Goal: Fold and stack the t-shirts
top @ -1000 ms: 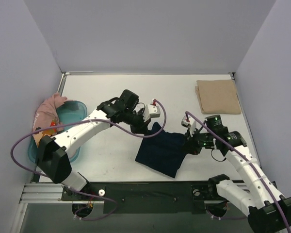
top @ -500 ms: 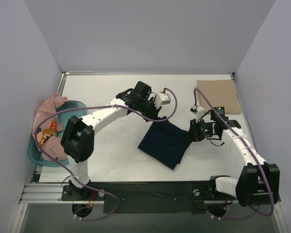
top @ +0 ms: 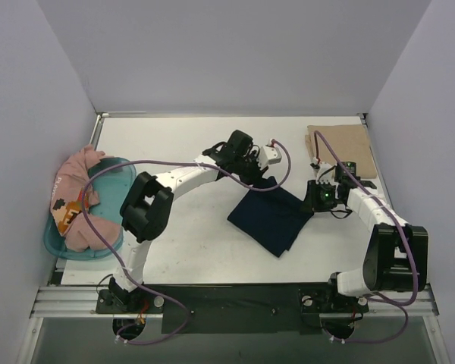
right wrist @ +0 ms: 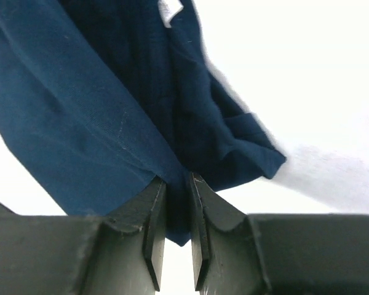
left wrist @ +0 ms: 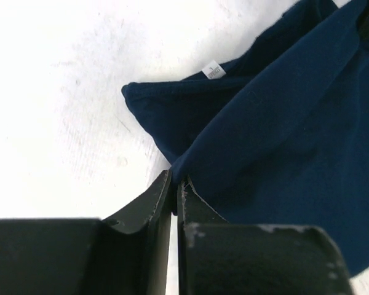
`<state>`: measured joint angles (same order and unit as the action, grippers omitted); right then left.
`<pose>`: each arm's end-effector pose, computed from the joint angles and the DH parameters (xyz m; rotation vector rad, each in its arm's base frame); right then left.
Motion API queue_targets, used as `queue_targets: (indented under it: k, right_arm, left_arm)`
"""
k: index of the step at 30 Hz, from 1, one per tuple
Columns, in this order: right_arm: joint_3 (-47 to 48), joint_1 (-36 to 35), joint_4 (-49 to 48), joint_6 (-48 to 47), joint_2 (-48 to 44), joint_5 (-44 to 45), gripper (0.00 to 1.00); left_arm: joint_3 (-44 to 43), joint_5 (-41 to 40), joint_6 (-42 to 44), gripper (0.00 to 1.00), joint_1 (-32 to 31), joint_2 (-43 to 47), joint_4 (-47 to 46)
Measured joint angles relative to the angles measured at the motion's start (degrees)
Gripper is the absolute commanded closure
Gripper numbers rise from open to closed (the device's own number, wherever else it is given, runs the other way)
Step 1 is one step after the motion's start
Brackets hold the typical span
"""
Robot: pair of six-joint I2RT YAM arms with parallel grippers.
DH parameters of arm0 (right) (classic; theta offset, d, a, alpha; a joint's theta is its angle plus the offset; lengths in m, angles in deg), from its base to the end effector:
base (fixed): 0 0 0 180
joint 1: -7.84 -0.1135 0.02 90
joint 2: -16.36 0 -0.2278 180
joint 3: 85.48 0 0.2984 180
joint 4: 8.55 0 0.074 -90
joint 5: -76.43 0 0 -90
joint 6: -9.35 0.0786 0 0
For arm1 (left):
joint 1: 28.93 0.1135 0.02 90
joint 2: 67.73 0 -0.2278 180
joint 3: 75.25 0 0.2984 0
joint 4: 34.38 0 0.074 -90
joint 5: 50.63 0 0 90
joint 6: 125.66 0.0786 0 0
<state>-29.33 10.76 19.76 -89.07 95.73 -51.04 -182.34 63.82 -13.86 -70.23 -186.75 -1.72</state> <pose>0.3391 0.0306 0.1130 -0.3867 2.3109 0.7051 0.3738 -0.3717 0.1488 1.4101 1.8897 -0.6678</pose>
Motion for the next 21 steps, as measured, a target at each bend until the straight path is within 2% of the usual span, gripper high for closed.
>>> queue_targets:
  k: [1, 3, 6, 10, 14, 17, 21]
  right_arm:
    - [0.02, 0.22, -0.37, 0.61, 0.72, 1.22, 0.82]
    - [0.15, 0.57, -1.07, 2.23, 2.08, 4.50, 0.73]
    - [1.05, 1.31, -1.81, 4.94, 4.66, 10.56, 0.68]
    - [3.96, 2.91, -2.23, 8.81, 9.70, 17.59, 0.64]
    - [7.56, 3.45, -0.72, 12.37, 12.00, 24.90, 0.62]
    - [8.96, 3.48, 0.74, 15.26, 9.97, 29.46, 0.58]
    - [8.90, 2.62, 4.00, 20.44, 1.79, 31.39, 0.53]
  left_arm:
    - [-0.72, -0.26, -0.20, 0.66, -0.22, -1.05, -0.79]
    - [-3.17, -0.83, -0.70, 0.53, -0.46, -3.78, -2.16]
    - [-8.57, -2.93, -2.25, 0.45, -0.46, -8.70, -3.58]
    - [-16.44, -5.31, -4.20, 0.43, -0.11, -14.14, -3.21]
    - [-20.55, -6.12, -6.10, 0.43, 0.83, -15.02, -1.70]
    - [-21.90, -6.01, -7.50, 0.43, 2.12, -14.38, -0.22]
    - [-21.33, -4.70, -9.29, 0.44, 4.70, -12.26, 5.09]
